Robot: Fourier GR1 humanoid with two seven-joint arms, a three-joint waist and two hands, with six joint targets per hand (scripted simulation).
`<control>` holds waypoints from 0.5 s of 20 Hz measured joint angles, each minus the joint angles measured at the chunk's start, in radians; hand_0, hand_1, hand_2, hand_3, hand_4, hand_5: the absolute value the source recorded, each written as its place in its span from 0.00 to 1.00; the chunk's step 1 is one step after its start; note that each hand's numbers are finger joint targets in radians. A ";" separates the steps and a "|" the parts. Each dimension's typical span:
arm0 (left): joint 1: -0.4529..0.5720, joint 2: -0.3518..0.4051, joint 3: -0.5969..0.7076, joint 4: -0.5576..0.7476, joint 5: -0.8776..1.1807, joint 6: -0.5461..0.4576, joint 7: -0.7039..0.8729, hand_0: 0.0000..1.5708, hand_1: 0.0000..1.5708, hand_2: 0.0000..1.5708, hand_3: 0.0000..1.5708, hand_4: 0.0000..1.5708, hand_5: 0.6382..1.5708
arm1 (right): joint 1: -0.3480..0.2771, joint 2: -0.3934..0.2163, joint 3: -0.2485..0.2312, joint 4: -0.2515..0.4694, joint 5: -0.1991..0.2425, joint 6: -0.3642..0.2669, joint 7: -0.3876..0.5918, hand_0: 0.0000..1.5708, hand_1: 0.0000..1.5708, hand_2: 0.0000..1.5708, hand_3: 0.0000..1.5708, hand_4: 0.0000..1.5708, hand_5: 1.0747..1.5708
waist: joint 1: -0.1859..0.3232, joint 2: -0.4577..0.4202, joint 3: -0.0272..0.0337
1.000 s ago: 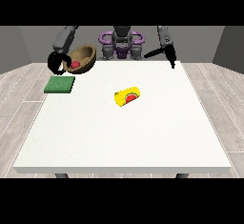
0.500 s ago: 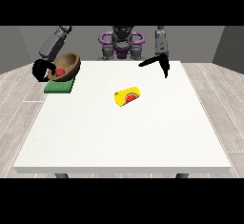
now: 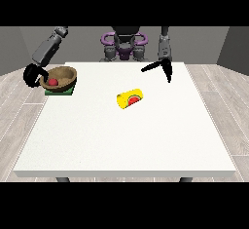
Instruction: Pick the cup and pour the ball into the bowl, then pick the bowl and place it on the pad
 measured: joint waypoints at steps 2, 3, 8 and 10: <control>0.001 -0.004 -0.014 -0.035 -0.012 0.002 0.037 0.00 0.00 0.00 0.00 0.00 0.99 | -0.016 -0.014 0.007 0.019 0.014 -0.009 -0.001 1.00 1.00 1.00 0.13 0.66 1.00 | 0.001 0.001 -0.0004; 0.005 -0.002 -0.020 -0.059 -0.017 0.000 0.046 0.00 0.00 0.00 0.00 0.00 0.99 | -0.022 -0.020 0.008 0.026 0.019 -0.008 -0.014 1.00 1.00 1.00 0.28 0.66 1.00 | 0.002 0.008 -0.0004; 0.053 -0.009 -0.040 -0.139 -0.025 0.000 0.082 0.00 0.00 0.00 0.00 0.00 0.99 | -0.040 -0.038 -0.007 0.074 0.008 0.028 -0.019 1.00 1.00 1.00 0.00 0.50 1.00 | -0.012 0.001 -0.0005; 0.055 -0.004 -0.033 -0.146 -0.013 -0.013 0.102 0.00 0.00 0.00 0.00 0.00 0.99 | -0.055 -0.054 -0.015 0.090 -0.004 0.041 0.017 1.00 1.00 1.00 0.00 0.45 1.00 | -0.012 -0.014 -0.0008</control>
